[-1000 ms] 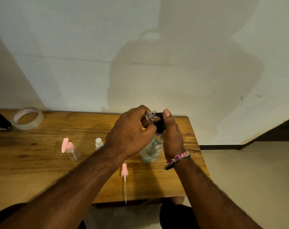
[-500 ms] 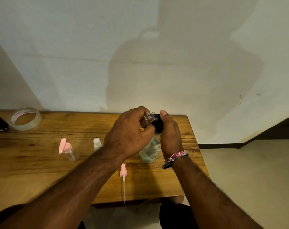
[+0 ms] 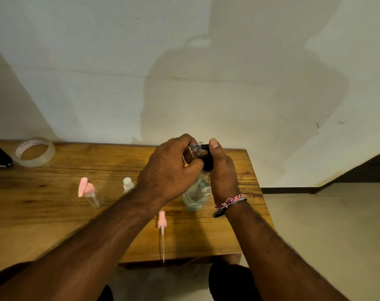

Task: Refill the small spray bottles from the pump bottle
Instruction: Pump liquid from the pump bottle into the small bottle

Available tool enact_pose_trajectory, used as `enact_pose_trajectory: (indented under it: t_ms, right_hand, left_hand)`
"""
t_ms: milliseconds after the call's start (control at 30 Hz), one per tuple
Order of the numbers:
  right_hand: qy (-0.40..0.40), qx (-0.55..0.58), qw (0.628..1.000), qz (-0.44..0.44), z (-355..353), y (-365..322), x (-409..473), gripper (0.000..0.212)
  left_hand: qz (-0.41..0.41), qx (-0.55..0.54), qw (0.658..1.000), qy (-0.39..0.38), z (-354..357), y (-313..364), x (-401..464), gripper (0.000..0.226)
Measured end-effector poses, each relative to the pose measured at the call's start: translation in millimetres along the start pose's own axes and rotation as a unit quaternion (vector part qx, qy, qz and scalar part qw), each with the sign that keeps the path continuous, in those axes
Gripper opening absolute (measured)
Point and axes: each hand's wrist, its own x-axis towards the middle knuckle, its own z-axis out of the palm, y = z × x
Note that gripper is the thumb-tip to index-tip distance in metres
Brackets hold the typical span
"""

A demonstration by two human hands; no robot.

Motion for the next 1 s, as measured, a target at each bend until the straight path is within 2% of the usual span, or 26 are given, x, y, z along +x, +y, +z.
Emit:
enact_pose_trajectory:
  t_ms: [167,267,567,700,833,1000]
  right_hand:
    - [0.033,0.020,0.999,0.002,-3,5,4,0.056]
    - [0.043,0.019,0.999,-0.005,-1,8,6,0.046]
    - [-0.027,0.010,1.000,0.010,-6,0,-1,0.041]
    - [-0.049,0.008,0.998,0.033,-8,0,0,0.049]
    - [-0.084,0.042,0.994,0.052,-13,3,1,0.072]
    - [-0.069,0.042,0.994,0.076,-12,3,2,0.077]
  left_hand:
    - [-0.004,0.008,1.000,-0.006,2,-2,-1,0.016]
    - [-0.004,0.007,1.000,-0.008,1,-3,-1,0.015]
    - [0.003,0.000,1.000,0.005,1,1,1,0.016]
    - [0.009,0.001,1.000,0.010,-3,2,1,0.014]
    - [0.017,0.010,1.000,0.005,-5,3,2,0.014]
    - [0.026,0.026,0.999,0.003,-5,1,2,0.014]
